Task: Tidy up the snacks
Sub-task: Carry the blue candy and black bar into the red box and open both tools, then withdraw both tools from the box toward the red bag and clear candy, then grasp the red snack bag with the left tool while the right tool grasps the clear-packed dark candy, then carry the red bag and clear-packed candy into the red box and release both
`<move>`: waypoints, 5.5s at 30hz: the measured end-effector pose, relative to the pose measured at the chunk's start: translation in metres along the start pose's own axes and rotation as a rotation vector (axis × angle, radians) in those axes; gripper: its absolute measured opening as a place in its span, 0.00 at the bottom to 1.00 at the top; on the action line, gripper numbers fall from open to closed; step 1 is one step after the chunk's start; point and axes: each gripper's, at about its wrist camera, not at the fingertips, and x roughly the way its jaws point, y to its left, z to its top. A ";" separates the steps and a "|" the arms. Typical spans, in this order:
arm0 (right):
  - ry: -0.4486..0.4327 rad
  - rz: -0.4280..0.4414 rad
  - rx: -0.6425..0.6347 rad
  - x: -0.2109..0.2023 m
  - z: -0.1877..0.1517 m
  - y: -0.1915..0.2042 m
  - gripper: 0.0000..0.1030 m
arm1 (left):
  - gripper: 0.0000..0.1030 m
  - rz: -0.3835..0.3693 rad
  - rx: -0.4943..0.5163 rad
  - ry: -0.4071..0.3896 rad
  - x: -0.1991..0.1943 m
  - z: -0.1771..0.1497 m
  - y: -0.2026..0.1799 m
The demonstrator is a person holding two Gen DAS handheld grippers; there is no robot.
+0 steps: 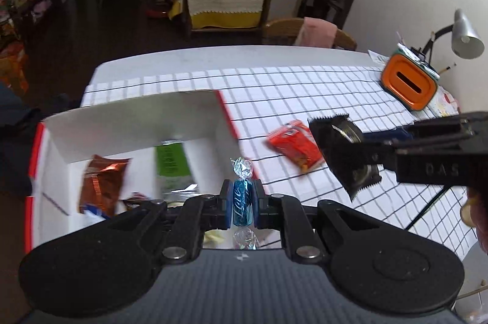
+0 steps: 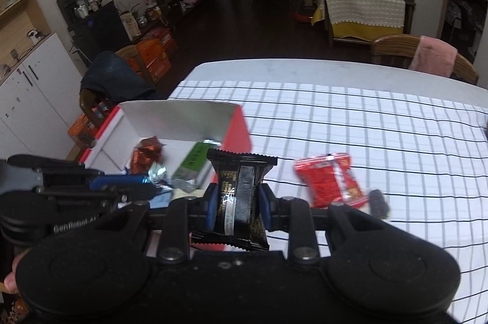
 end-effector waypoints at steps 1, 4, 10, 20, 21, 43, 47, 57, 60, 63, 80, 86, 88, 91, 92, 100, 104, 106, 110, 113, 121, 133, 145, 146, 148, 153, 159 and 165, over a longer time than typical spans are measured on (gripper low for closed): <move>0.001 0.003 -0.002 0.002 0.000 0.006 0.26 | 0.12 0.006 -0.003 -0.002 -0.002 0.000 0.006; 0.006 0.012 -0.005 0.012 0.001 0.021 0.26 | 0.12 0.028 -0.015 -0.005 -0.007 0.000 0.023; 0.024 0.023 -0.010 0.037 0.002 0.049 0.26 | 0.12 0.080 -0.033 0.013 -0.004 -0.005 0.061; 0.097 0.029 -0.038 0.105 0.002 0.091 0.26 | 0.12 0.157 -0.101 0.055 -0.001 -0.026 0.113; 0.106 0.029 -0.045 0.111 0.001 0.095 0.27 | 0.12 0.160 -0.105 0.058 -0.001 -0.029 0.115; 0.123 0.076 -0.035 0.099 -0.018 0.098 0.35 | 0.12 0.153 -0.081 0.055 -0.010 -0.039 0.095; 0.086 0.083 -0.025 0.077 -0.018 0.092 0.38 | 0.12 0.141 -0.052 0.039 -0.015 -0.035 0.079; -0.002 0.066 -0.016 0.024 -0.023 0.062 0.52 | 0.33 0.102 0.004 0.005 -0.019 -0.022 0.034; -0.019 0.053 -0.006 0.010 -0.026 0.046 0.56 | 0.53 0.086 0.023 -0.013 -0.018 -0.016 0.018; -0.036 0.027 -0.002 -0.002 -0.030 0.027 0.62 | 0.64 0.069 0.037 -0.026 -0.014 -0.010 0.000; -0.080 -0.090 0.036 -0.034 -0.053 -0.098 0.93 | 0.83 0.062 0.067 -0.009 0.051 0.023 -0.108; -0.052 -0.116 0.003 -0.023 -0.060 -0.135 0.95 | 0.83 0.098 0.067 0.019 0.087 0.036 -0.139; -0.037 -0.112 -0.010 -0.018 -0.062 -0.147 0.95 | 0.83 0.098 0.055 0.043 0.102 0.041 -0.147; -0.012 -0.095 -0.018 -0.012 -0.064 -0.165 0.95 | 0.83 0.108 0.032 0.073 0.125 0.045 -0.157; -0.006 -0.090 -0.022 -0.010 -0.065 -0.170 0.95 | 0.83 0.114 0.026 0.085 0.133 0.047 -0.161; 0.030 -0.059 -0.093 0.006 -0.066 -0.189 0.95 | 0.83 0.184 -0.093 0.201 0.199 0.065 -0.168; 0.058 -0.056 -0.126 0.022 -0.066 -0.196 0.94 | 0.83 0.231 -0.166 0.257 0.229 0.072 -0.162; 0.071 -0.057 -0.146 0.034 -0.067 -0.198 0.93 | 0.83 0.238 -0.210 0.283 0.242 0.074 -0.159; 0.093 -0.053 -0.175 0.057 -0.066 -0.200 0.91 | 0.83 0.253 -0.293 0.325 0.265 0.077 -0.152; 0.105 -0.039 -0.184 0.073 -0.064 -0.199 0.88 | 0.83 0.260 -0.323 0.342 0.277 0.078 -0.149; 0.099 -0.034 -0.214 0.106 -0.051 -0.194 0.75 | 0.83 0.291 -0.314 0.395 0.301 0.088 -0.153; 0.134 -0.075 -0.248 0.132 -0.050 -0.187 0.49 | 0.82 0.289 -0.292 0.391 0.314 0.077 -0.150; 0.114 -0.077 -0.199 0.116 -0.053 -0.190 0.38 | 0.68 0.233 -0.293 0.351 0.294 0.068 -0.143; 0.112 -0.076 -0.187 0.113 -0.054 -0.191 0.38 | 0.68 0.225 -0.301 0.351 0.290 0.065 -0.139; 0.107 -0.073 -0.164 0.107 -0.053 -0.195 0.38 | 0.67 0.216 -0.308 0.350 0.283 0.058 -0.133; 0.096 -0.073 -0.113 0.089 -0.054 -0.201 0.38 | 0.67 0.200 -0.301 0.336 0.259 0.043 -0.124; 0.068 -0.082 -0.076 0.062 -0.057 -0.196 0.38 | 0.67 0.176 -0.261 0.307 0.213 0.026 -0.126; 0.012 -0.097 -0.049 0.020 -0.070 -0.176 0.38 | 0.67 0.151 -0.214 0.282 0.160 0.014 -0.129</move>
